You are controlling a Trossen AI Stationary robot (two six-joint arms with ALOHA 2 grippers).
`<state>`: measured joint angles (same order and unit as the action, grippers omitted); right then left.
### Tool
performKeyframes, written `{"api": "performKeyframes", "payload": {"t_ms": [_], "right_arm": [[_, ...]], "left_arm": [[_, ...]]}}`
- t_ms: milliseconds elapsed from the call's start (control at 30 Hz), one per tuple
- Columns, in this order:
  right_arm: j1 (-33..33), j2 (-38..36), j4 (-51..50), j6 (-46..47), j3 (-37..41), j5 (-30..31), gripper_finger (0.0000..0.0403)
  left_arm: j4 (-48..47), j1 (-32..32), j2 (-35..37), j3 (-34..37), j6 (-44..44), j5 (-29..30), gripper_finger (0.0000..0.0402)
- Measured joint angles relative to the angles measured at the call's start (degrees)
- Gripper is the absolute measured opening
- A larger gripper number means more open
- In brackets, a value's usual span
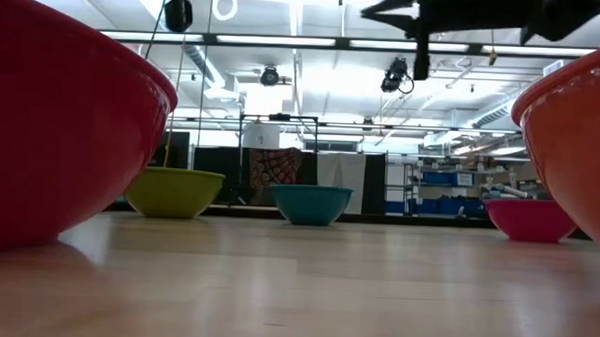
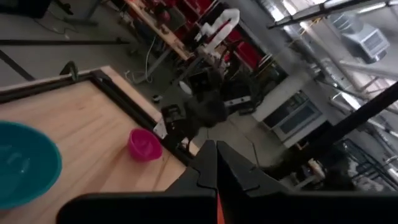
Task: Nest bowls inside each other
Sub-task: Move the red bowl to the center of the table
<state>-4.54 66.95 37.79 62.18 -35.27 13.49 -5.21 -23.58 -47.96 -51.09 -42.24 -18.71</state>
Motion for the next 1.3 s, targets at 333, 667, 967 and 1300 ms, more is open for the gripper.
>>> {"api": "performKeyframes", "payload": {"t_ms": [333, 667, 967, 1300], "right_arm": [[1.77, 5.19, -32.43, -7.81, -14.89, -11.2, 0.003], [4.19, 5.1, -52.68, -25.46, -23.82, 6.61, 0.0087], [2.66, 5.1, -54.5, -27.87, -23.82, 9.88, 0.0135], [-2.57, 5.1, -44.2, -29.03, -23.82, 9.37, 0.0152]], "left_arm": [[-39.81, 5.38, -3.04, 0.04, 5.7, -12.76, 0.0002], [-55.59, 21.34, -2.86, 0.0, 3.24, -3.97, 0.0002], [-62.31, 23.71, -3.48, 0.0, 1.06, 11.17, 0.0059], [-59.26, 21.62, -3.46, 0.0, 4.23, 11.59, 0.0139]]}}
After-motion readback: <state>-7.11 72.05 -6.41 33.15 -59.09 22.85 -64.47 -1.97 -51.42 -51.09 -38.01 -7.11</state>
